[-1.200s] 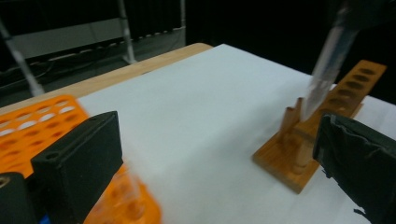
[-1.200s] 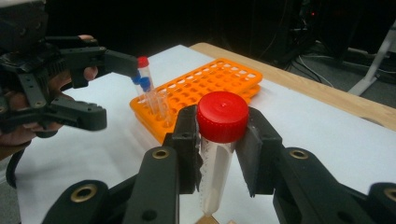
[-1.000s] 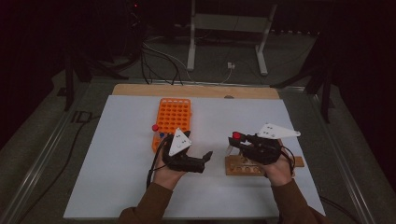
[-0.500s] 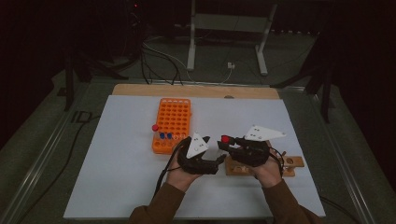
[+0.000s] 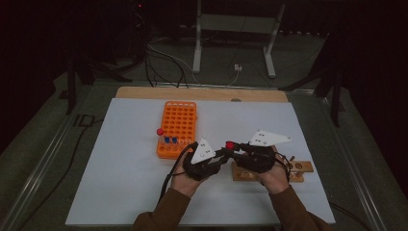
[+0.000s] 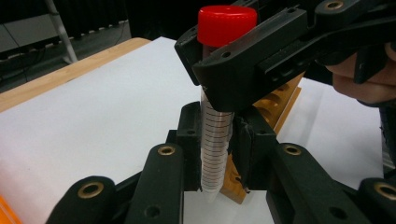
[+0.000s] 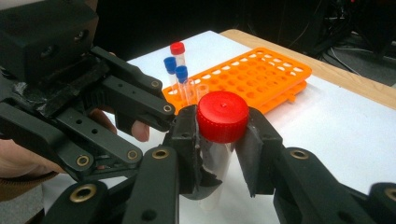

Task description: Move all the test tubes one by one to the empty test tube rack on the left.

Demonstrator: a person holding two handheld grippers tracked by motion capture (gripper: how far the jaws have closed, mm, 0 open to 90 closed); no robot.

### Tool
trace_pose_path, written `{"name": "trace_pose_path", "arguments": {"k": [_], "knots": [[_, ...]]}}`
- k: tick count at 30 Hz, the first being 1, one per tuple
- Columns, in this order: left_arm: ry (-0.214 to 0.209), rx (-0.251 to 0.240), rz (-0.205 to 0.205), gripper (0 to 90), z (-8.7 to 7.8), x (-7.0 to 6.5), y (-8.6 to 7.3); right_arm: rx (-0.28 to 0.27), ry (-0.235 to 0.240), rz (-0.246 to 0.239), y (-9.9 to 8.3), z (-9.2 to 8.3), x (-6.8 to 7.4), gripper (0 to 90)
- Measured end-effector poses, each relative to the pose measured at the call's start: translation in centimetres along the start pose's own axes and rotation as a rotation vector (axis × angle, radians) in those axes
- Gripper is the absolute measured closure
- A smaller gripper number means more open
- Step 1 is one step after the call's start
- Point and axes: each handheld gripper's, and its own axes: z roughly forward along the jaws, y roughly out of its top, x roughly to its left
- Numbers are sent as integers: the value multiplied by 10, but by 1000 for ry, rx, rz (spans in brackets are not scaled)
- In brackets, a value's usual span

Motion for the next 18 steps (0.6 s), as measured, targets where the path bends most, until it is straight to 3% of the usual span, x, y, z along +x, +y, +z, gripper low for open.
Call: {"name": "trace_pose_path", "arguments": {"k": [7, 11, 18], "knots": [[26, -2, -24, 748, -3, 7, -4, -10, -4, 20, -4, -2, -6, 429], [52, -11, -39, 748, -10, 13, -9, -20, -43, 34, -9, -5, -11, 284], [88, -16, -55, 748, -27, 22, -16, -30, -100, 44, -18, -10, -17, 143]]}}
